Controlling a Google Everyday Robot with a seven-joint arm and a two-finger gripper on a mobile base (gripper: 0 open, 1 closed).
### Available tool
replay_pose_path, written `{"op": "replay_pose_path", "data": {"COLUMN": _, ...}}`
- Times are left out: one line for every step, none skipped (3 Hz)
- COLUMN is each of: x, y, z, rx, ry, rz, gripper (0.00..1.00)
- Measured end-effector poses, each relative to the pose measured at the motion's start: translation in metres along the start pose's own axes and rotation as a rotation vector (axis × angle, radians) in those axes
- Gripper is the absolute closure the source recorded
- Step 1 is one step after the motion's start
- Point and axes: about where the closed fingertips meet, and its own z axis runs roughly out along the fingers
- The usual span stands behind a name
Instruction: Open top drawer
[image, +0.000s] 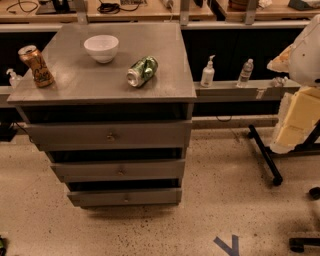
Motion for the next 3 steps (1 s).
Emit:
{"op": "replay_pose_path", "data": {"x": 0.0, "y": 0.0, "z": 0.0, "rx": 0.0, "ry": 0.0, "rz": 0.0, "gripper": 0.0}}
{"op": "replay_pose_path", "data": {"x": -0.039, "y": -0.006, "z": 0.025, "rx": 0.0, "ry": -0.085, "rz": -0.061, "gripper": 0.0}}
{"op": "replay_pose_path", "data": {"x": -0.169, "y": 0.025, "z": 0.109, "rx": -0.056, "ry": -0.244, "rz": -0.277, "gripper": 0.0}}
